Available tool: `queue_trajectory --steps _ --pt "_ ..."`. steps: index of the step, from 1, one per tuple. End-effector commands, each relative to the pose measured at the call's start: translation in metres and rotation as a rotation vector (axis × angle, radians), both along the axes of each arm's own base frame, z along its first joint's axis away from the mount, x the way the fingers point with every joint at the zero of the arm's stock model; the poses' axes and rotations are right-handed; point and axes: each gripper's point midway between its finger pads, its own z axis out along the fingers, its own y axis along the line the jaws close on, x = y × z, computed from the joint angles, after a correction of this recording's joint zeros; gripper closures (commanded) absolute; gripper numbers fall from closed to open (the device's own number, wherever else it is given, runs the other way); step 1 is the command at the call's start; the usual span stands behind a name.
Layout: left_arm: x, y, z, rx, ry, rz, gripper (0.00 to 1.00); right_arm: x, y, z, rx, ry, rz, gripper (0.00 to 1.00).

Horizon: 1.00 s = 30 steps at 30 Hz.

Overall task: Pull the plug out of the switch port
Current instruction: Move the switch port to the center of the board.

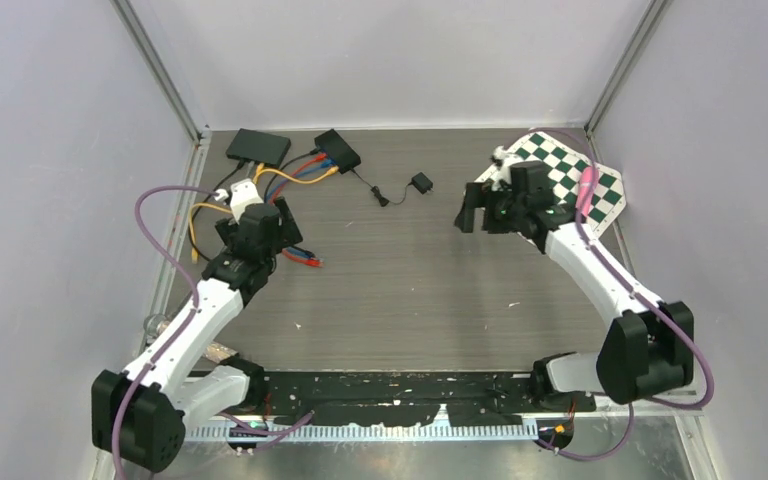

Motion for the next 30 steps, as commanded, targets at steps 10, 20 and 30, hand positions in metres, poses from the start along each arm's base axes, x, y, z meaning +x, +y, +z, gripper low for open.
queue_trajectory --steps 10,20,30 --pt "-0.016 0.009 0.005 -0.138 -0.015 0.097 0.01 0.039 0.104 0.033 -0.006 -0.091 0.163 0.05" --pt "-0.034 0.006 0.026 -0.208 -0.138 0.024 0.01 0.039 0.143 0.019 -0.028 0.007 0.221 0.00" --pt "-0.035 -0.012 0.022 -0.238 -0.152 -0.082 0.01 0.029 0.142 -0.005 -0.101 0.058 0.249 0.07"
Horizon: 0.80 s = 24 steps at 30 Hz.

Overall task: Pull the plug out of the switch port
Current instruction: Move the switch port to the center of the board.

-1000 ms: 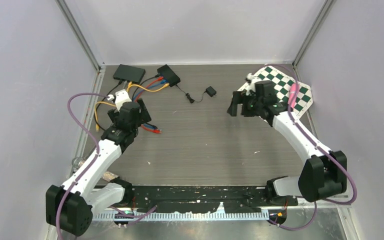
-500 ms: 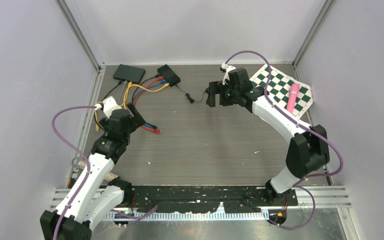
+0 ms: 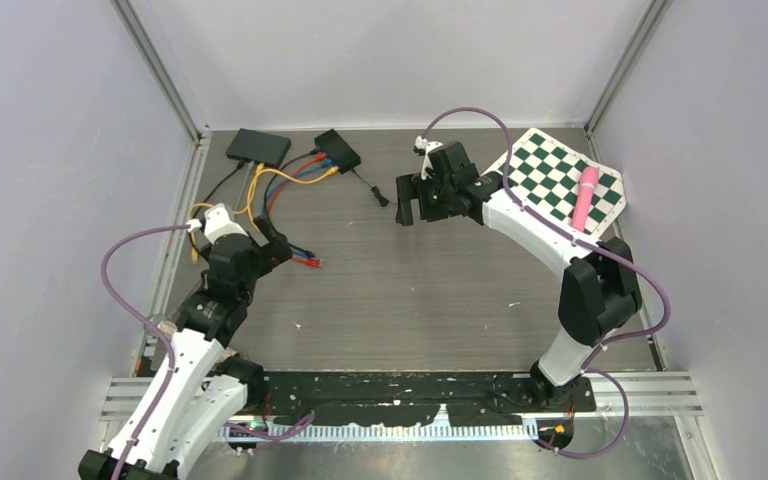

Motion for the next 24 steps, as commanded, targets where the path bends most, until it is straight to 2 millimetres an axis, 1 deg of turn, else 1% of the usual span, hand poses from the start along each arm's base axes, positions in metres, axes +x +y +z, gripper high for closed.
queue_trajectory --steps 1,5,7,9,11,12,13,15,16,17,18,19,20,21,22,23,24 --pt "0.010 -0.016 0.011 -0.011 -0.046 -0.093 0.01 0.010 -0.005 0.005 -0.030 -0.021 -0.019 0.07" --pt "0.015 -0.027 0.012 0.020 0.003 -0.170 0.01 0.012 -0.003 0.006 -0.015 -0.022 -0.030 0.07" --pt "0.015 -0.030 0.004 0.033 0.065 -0.196 0.01 0.012 -0.004 0.006 -0.012 -0.023 -0.049 0.06" --pt "0.016 -0.036 -0.008 0.037 0.134 -0.226 0.01 0.011 -0.007 0.006 -0.014 -0.025 -0.069 0.06" --pt "0.017 -0.040 -0.018 0.026 0.171 -0.241 0.01 0.009 -0.014 0.009 -0.021 -0.042 -0.087 0.06" --pt "0.019 -0.044 -0.021 0.016 0.174 -0.251 0.01 0.007 -0.019 0.005 -0.038 -0.044 -0.102 0.06" --pt "0.020 -0.048 -0.026 0.002 0.177 -0.264 0.01 0.005 -0.022 0.005 -0.042 -0.052 -0.103 0.06" --pt "0.023 -0.052 -0.035 -0.017 0.196 -0.269 0.01 0.007 -0.038 0.008 -0.090 -0.093 -0.159 0.06" --pt "0.024 -0.054 -0.038 -0.023 0.203 -0.270 0.01 0.006 -0.041 0.014 -0.091 -0.112 -0.167 0.06" --pt "0.026 -0.055 -0.041 -0.027 0.212 -0.270 0.01 0.005 -0.046 0.013 -0.102 -0.118 -0.176 0.06" --pt "0.027 -0.056 -0.045 -0.027 0.222 -0.269 0.01 0.004 -0.047 0.023 -0.086 -0.145 -0.178 0.06" --pt "0.029 -0.059 -0.047 -0.026 0.232 -0.272 0.01 0.002 -0.049 0.023 -0.084 -0.151 -0.177 0.06" --pt "0.030 -0.060 -0.050 -0.023 0.246 -0.273 0.01 0.003 -0.048 0.039 -0.050 -0.202 -0.182 0.04" --pt "0.032 -0.062 -0.053 -0.016 0.263 -0.273 0.01 0.001 -0.052 0.036 -0.053 -0.213 -0.192 0.03" --pt "0.033 -0.064 -0.056 -0.007 0.277 -0.275 0.01 -0.001 -0.055 0.047 -0.022 -0.258 -0.207 0.01" --pt "0.036 -0.065 -0.056 0.007 0.290 -0.274 0.01 0.000 -0.059 0.053 -0.010 -0.289 -0.233 0.01" --pt "0.037 -0.065 -0.059 0.024 0.304 -0.271 0.01 -0.002 -0.061 0.064 0.035 -0.341 -0.245 0.02"
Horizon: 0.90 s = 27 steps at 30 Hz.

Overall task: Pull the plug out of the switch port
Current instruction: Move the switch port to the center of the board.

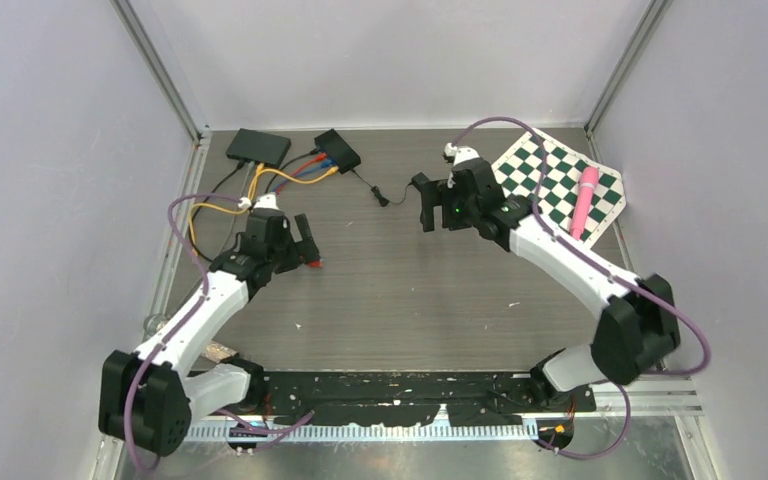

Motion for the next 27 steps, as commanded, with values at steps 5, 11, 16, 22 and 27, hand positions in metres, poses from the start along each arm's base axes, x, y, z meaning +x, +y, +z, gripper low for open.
queue_trajectory --steps 5,11,16,22,27 --pt "0.029 -0.016 0.011 0.038 0.008 -0.021 0.01 -0.003 -0.019 0.083 0.183 -0.361 -0.064 0.05" --pt "0.049 -0.024 0.005 0.061 0.049 -0.031 0.04 -0.006 -0.040 0.077 0.111 -0.336 -0.099 0.04" --pt "0.068 -0.018 0.001 0.149 0.105 -0.017 0.06 -0.006 -0.052 0.070 0.078 -0.313 -0.135 0.04" --pt "0.071 -0.005 -0.008 0.210 0.144 0.058 0.05 -0.008 -0.063 0.069 0.076 -0.310 -0.161 0.04" --pt "0.059 0.000 -0.024 0.223 0.199 0.084 0.07 -0.003 -0.069 0.061 0.084 -0.281 -0.185 0.04"
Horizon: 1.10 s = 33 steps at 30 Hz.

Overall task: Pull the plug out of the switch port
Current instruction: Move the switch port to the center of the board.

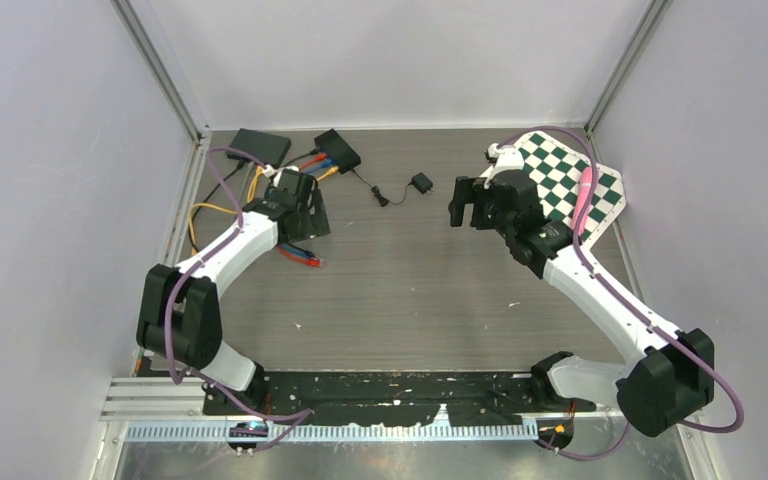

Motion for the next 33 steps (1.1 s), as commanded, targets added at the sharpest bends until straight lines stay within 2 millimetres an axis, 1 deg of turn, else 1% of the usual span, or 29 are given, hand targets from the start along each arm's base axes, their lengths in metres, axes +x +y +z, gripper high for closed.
queue_trajectory --steps 1,4,6,11,15,19,22,24,25,27,28,29,33 --pt "-0.007 0.005 -0.010 0.017 0.022 0.043 0.08 0.005 -0.009 0.009 0.033 -0.021 -0.032 0.04" --pt "-0.010 0.001 -0.021 -0.007 0.031 0.032 0.08 0.007 -0.006 0.003 0.069 0.012 -0.015 0.03" --pt "-0.012 0.000 -0.027 -0.013 0.041 0.029 0.11 0.008 -0.005 0.000 0.096 0.028 -0.007 0.02" --pt "-0.008 -0.005 -0.038 -0.019 0.066 0.020 0.15 0.009 0.000 -0.006 0.124 0.059 0.008 0.00" --pt "-0.001 -0.010 -0.042 -0.019 0.086 0.009 0.22 0.010 -0.003 -0.009 0.121 0.066 0.002 0.00" --pt "-0.002 -0.009 -0.051 -0.010 0.122 0.026 0.26 0.011 -0.007 -0.011 0.113 0.070 -0.006 0.00" --pt "-0.003 -0.012 -0.058 -0.019 0.135 0.025 0.36 0.013 -0.012 -0.015 0.112 0.077 -0.019 0.00" --pt "-0.004 -0.013 -0.063 -0.013 0.144 0.019 0.37 0.014 -0.014 -0.018 0.108 0.087 -0.026 0.00" --pt "-0.005 -0.013 -0.066 -0.007 0.153 0.014 0.40 0.014 -0.014 -0.019 0.107 0.091 -0.028 0.00" --pt "-0.006 -0.015 -0.071 -0.002 0.172 0.000 0.52 0.016 -0.017 -0.021 0.107 0.099 -0.038 0.00" --pt "-0.006 -0.018 -0.073 -0.003 0.178 -0.011 0.55 0.016 -0.017 -0.023 0.107 0.105 -0.041 0.00" --pt "-0.006 -0.020 -0.074 -0.004 0.181 -0.021 0.57 0.016 -0.015 -0.023 0.116 0.110 -0.029 0.00" --pt "-0.006 -0.028 -0.077 0.011 0.196 -0.064 0.71 0.017 -0.012 -0.027 0.125 0.127 -0.015 0.00"
